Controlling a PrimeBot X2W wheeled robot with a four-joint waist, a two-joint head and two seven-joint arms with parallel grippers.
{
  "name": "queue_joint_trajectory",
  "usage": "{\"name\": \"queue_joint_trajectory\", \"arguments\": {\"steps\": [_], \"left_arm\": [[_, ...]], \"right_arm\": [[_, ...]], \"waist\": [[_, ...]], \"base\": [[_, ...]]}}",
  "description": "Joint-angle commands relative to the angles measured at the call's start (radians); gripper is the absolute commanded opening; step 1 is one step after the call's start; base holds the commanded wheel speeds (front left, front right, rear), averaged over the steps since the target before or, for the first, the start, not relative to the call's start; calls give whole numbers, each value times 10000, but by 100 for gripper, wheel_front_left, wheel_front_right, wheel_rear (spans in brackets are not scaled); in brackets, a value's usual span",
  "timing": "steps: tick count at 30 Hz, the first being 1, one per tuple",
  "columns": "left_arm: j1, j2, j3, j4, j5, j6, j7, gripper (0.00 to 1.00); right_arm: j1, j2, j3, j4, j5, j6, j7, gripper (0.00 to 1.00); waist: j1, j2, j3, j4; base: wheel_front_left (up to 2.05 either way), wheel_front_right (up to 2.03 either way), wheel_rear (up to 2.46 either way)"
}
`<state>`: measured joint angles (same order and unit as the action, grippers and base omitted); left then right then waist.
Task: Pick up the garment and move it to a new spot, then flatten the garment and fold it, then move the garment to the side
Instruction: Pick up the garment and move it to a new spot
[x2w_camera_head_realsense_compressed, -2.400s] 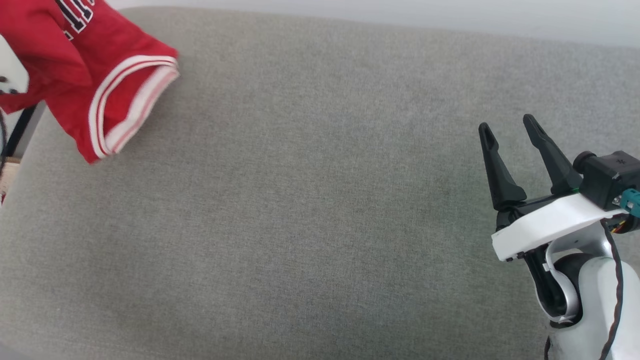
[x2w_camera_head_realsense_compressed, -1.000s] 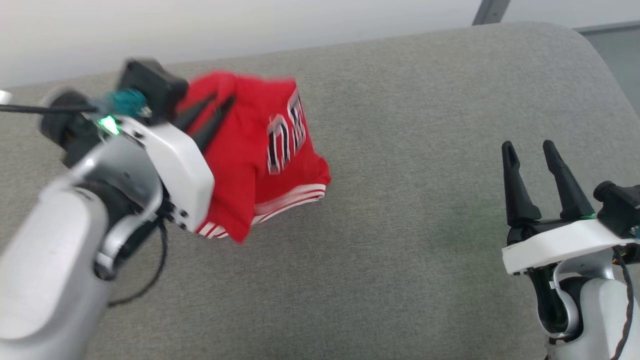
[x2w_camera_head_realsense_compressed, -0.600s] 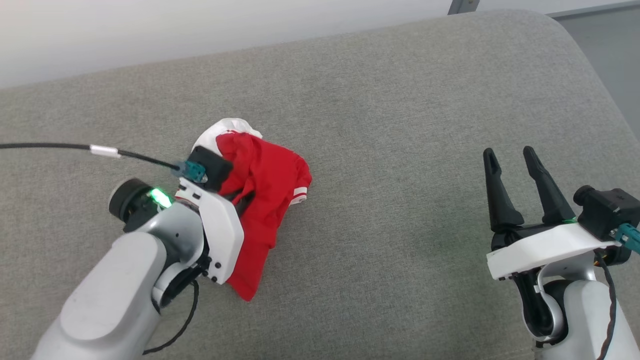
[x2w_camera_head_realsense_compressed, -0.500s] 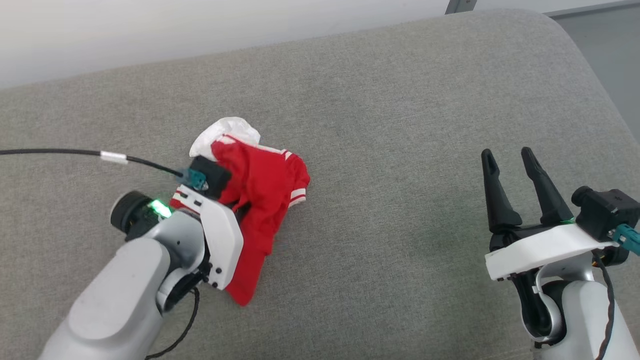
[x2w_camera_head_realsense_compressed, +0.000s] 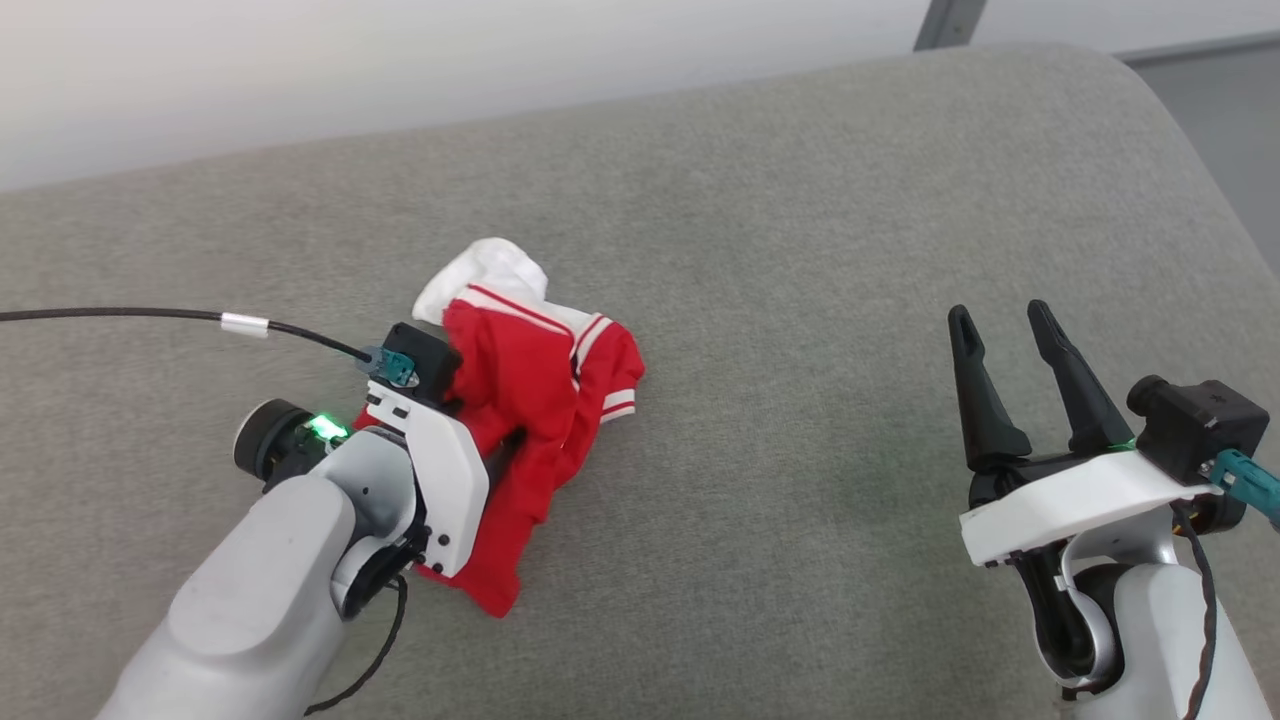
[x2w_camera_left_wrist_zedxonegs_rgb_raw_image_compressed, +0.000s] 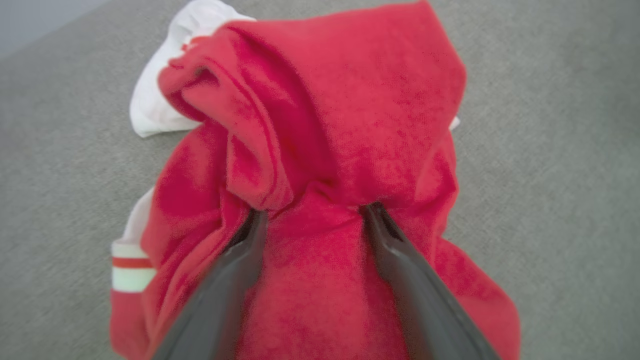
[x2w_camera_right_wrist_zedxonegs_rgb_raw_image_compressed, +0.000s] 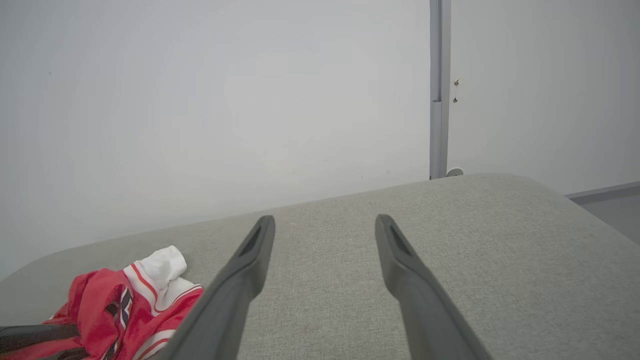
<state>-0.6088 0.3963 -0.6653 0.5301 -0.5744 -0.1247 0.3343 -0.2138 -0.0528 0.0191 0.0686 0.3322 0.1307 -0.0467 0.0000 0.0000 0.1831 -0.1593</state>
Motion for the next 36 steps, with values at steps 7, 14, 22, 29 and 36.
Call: {"name": "queue_joint_trajectory", "arguments": {"steps": [7, 14, 22, 29, 36], "left_arm": [[342, 360, 413, -765, -195, 210, -964, 100], [1345, 1020, 1052, -2098, -38, 773, -2570, 100], [3071, 1477, 1942, -3193, -195, 1648, -4598, 100], [4357, 1721, 2564, -3786, -281, 2252, -5587, 100], [5449, 1662, 3242, -4260, -387, 2703, -5937, 100]], "right_arm": [[251, -98, -53, -138, -40, 1, 82, 100], [514, -162, -174, -219, -127, 1, 76, 100], [843, -208, -373, -144, -227, 1, 104, 100], [1031, -210, -450, -65, -182, 1, 43, 100], [1214, -199, -494, -14, -162, 1, 19, 100]], "waist": [[0, 0, -521, 489], [0, 0, -957, 878], [0, 0, -1375, 1205], [0, 0, -1644, 1344], [0, 0, -1745, 1375]], "base": [[0, 0, 0], [0, 0, 0], [0, 0, 0], [0, 0, 0], [0, 0, 0]]}}
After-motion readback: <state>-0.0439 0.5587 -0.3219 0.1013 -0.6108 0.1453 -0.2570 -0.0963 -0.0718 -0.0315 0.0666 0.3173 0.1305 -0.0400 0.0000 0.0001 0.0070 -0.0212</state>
